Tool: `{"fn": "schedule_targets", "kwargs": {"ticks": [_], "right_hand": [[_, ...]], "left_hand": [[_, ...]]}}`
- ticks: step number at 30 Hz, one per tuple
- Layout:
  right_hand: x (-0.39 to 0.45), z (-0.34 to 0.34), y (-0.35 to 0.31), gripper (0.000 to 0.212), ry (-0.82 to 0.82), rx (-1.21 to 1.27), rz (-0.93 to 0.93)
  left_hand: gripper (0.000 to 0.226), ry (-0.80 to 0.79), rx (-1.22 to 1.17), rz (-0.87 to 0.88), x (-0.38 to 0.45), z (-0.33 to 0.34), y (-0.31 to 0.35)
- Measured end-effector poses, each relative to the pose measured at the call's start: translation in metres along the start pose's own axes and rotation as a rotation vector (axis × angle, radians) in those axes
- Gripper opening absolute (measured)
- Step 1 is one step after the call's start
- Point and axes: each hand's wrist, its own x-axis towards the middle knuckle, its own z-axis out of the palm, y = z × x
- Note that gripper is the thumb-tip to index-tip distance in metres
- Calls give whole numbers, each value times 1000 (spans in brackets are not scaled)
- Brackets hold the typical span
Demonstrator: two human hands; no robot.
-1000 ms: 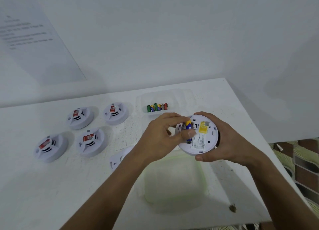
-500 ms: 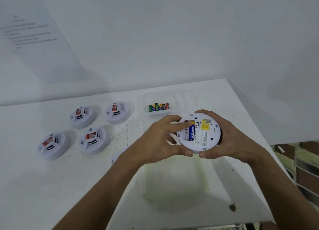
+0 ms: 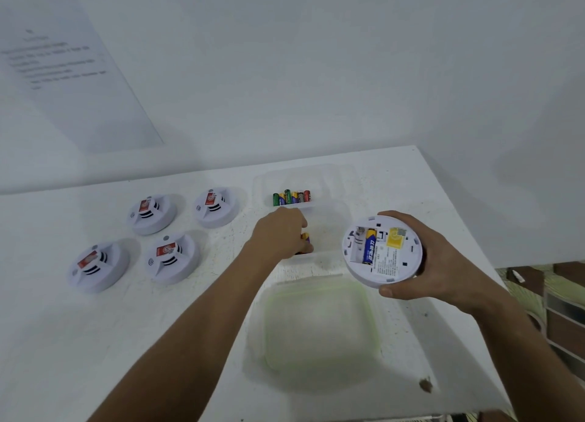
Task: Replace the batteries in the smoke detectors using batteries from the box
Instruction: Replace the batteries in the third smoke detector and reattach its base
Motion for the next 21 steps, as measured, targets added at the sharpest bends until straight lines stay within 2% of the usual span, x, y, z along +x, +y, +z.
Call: {"fn": "schedule_targets", "kwargs": {"ticks": [6, 10, 12, 14, 17, 19, 21], "right_hand": [[-4, -2, 6, 89, 8, -4, 23], [-3, -2, 8, 90, 16, -4, 34], [-2, -1, 7, 91, 21, -1, 34], [0, -1, 6, 92, 21, 2, 33], [3, -1, 4, 92, 23, 7, 30], [5, 1, 3, 91, 26, 3, 20], [8, 4, 1, 91, 22, 3, 10]], "left_hand": [[41, -58, -36, -17, 9, 7, -2], [44, 5, -185, -29, 10, 6, -2], [36, 48, -271, -21, 7, 3, 2], [26, 116, -341, -5, -1, -2, 7], [23, 342, -580, 44, -23, -15, 18], [23, 497, -750, 114, -45, -26, 30], [19, 574, -792, 200, -65, -32, 40]]}}
